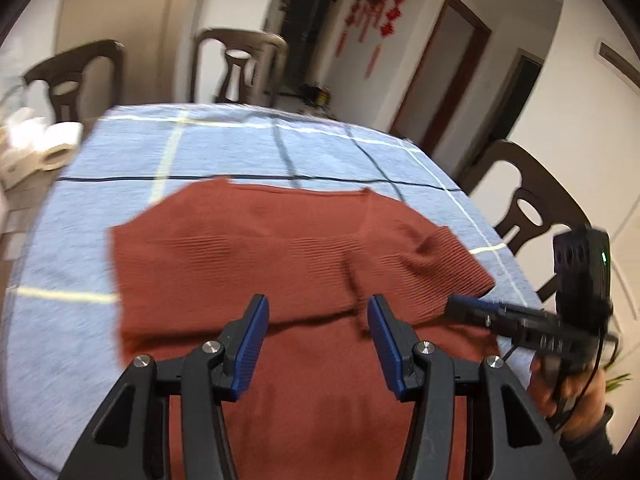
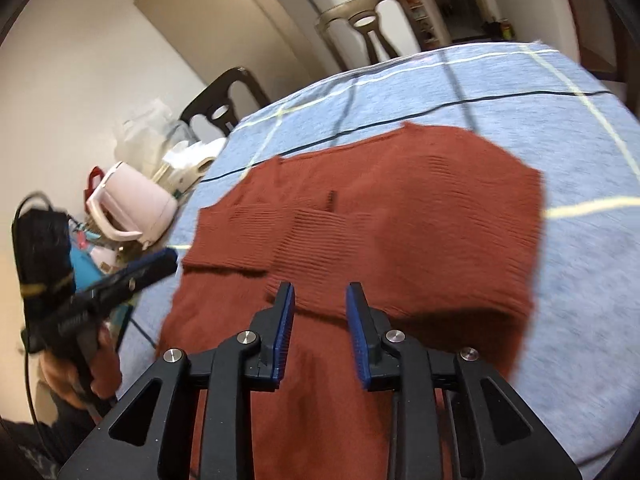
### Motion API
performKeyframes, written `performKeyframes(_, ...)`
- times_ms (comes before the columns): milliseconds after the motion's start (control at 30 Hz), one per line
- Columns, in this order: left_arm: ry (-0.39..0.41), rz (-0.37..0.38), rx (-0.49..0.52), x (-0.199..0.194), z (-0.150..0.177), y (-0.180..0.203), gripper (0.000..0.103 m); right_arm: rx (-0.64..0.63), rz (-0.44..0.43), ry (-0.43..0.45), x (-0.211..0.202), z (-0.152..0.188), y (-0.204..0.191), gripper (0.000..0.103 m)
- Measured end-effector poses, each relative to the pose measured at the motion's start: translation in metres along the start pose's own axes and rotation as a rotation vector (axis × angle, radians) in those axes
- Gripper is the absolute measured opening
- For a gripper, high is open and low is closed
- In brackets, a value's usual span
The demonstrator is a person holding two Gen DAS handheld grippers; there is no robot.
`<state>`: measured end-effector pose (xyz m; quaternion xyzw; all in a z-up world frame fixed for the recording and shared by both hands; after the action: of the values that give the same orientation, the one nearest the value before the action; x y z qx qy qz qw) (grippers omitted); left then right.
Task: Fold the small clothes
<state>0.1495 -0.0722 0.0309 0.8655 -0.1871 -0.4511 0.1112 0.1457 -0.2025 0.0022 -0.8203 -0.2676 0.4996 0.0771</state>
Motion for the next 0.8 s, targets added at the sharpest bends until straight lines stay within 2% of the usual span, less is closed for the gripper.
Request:
performKeyframes(133, -0.108, 0.052, 0.030, 0.048, -0.008, 0.025, 0.053, 0.041, 0.027, -0.001, -0.009, 0.010, 0.022, 0.027)
performKeyframes(200, -0.149, 0.047, 0.043, 0.067, -0.008, 0.031, 0.046, 0.051, 0.046, 0.003, -0.011, 0.012, 0.030, 0.027)
performKeyframes(300, -0.179, 0.050, 0.061, 0.084, -0.011, 0.038, 0.024, 0.064, 0.053, 0.009, -0.012, 0.012, 0.037, 0.027)
performKeyframes(333, -0.179, 0.052, 0.071, 0.085, -0.012, 0.040, 0.006, 0.066, 0.055, 0.009, -0.012, 0.012, 0.040, 0.027)
performKeyframes(367, -0.182, 0.073, 0.074, 0.084, -0.014, 0.043, 0.005, 0.069, 0.056, 0.009, -0.012, 0.011, 0.041, 0.027)
performKeyframes(433, -0.135, 0.100, 0.087, 0.070, -0.021, 0.047, 0.005, 0.069, 0.053, 0.011, -0.010, 0.009, 0.043, 0.027)
performKeyframes(567, -0.042, 0.104, 0.080, 0.046, -0.037, 0.041, 0.005, 0.064, 0.078, 0.021, -0.013, 0.007, 0.047, 0.027)
performKeyframes(800, -0.116, 0.027, -0.010, 0.074, -0.026, -0.002, 0.006, 0.027, 0.120, 0.002, -0.013, 0.007, 0.046, 0.027)
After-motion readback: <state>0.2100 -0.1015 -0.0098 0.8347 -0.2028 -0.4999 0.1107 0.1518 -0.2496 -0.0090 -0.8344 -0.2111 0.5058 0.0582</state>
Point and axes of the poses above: each gripper's, at about its wrist camera, not at the fingertips, and x roughly the way its jaws point, y to its right, z to its underside, the point moved 9 cm from there along x, roughly the way its jaws point, and after that the axes turned 10 degrees about -y, right-handed, at the moved point
